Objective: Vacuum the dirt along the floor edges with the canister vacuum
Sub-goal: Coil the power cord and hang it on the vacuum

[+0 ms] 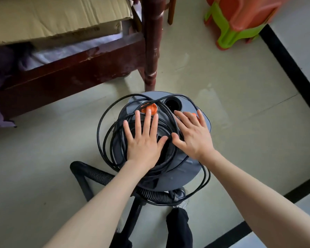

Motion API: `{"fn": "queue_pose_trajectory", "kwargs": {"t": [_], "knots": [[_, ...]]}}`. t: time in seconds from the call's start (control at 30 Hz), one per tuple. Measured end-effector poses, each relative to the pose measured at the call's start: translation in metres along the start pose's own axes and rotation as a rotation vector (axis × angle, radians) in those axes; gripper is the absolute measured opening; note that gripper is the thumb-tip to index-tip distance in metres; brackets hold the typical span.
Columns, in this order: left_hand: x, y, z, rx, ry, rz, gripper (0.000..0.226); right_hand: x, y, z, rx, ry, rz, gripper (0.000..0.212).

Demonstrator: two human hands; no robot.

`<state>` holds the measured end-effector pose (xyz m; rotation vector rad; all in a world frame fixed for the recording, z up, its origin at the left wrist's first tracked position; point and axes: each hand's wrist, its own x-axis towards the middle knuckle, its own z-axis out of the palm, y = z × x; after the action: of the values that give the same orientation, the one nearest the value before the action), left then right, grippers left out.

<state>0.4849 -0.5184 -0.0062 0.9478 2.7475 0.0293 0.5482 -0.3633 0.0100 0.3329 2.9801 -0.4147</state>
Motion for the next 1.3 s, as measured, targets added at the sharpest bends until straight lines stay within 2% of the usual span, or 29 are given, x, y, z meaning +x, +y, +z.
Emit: {"fn": "queue_pose_trajectory", "kwargs": {"t": [0.2,0.5,0.67,0.77,0.87,1.1,1.3], "knots": [[0.035,0.060,-0.003,-0.019,0.006,-0.025,0.072,0.012,0.069,-0.023,-0.014,-0.076,-0.010,0.072],[0.104,0.147,-0.006,-0.035,0.024,-0.057,0.071,0.038,0.174,-0.050,-0.038,-0.096,-0.015,0.085],[0.143,0.195,-0.012,-0.002,-0.003,-0.046,0.071,0.038,0.221,-0.055,0.109,0.048,0.204,0.067],[0.171,0.189,-0.025,0.079,0.042,0.104,0.074,0.045,0.229,-0.053,0.170,0.114,0.329,0.066],[0.186,0.175,-0.031,0.139,0.088,0.193,0.071,0.058,0.240,-0.056,0.164,0.118,0.335,0.065],[0.219,0.188,-0.029,0.074,0.159,0.184,0.059,0.096,0.274,-0.071,0.124,0.108,0.245,0.056],[0.280,0.191,-0.043,0.061,0.103,0.100,0.055,0.164,0.303,-0.088,0.094,0.086,0.203,0.054]]}}
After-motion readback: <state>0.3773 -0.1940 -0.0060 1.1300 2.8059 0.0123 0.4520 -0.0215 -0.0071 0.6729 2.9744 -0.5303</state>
